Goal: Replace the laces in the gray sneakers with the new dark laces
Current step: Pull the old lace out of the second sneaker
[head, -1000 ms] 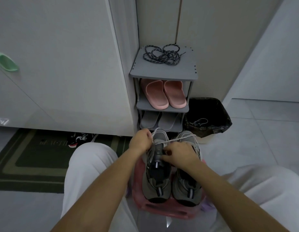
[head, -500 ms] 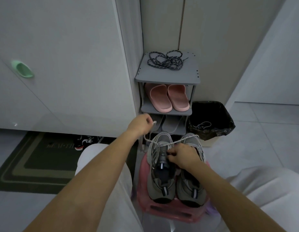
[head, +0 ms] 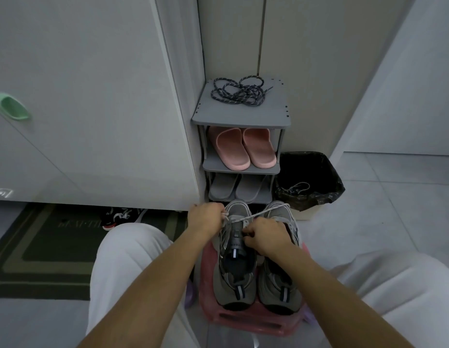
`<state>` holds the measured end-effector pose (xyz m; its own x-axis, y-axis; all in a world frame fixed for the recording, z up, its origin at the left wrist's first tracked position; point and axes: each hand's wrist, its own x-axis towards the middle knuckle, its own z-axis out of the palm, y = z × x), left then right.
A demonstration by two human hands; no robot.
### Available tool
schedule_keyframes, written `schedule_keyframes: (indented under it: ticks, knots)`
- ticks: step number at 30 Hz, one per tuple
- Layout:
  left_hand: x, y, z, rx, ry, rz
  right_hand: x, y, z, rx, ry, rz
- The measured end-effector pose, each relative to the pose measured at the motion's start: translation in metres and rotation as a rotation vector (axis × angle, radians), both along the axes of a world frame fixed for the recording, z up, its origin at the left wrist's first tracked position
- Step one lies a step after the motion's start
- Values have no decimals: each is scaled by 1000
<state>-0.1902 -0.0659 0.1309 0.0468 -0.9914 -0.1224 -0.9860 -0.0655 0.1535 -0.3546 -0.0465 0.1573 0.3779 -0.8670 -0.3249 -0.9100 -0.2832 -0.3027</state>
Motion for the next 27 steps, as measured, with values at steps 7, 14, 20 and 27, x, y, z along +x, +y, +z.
schedule_keyframes:
  ticks: [7, 14, 20, 27]
  knots:
    - [36, -31, 54, -244, 222, 248, 1, 4, -2, -12, -16, -3]
    - [37, -45, 72, -196, 522, 339, 2, 3, -3, 19, -34, -36]
    - [5, -13, 20, 60, 639, 377, -2, 3, -3, 27, -58, -44]
    - [-12, 4, -13, 106, 624, 371, -1, 0, -4, 41, -45, -41]
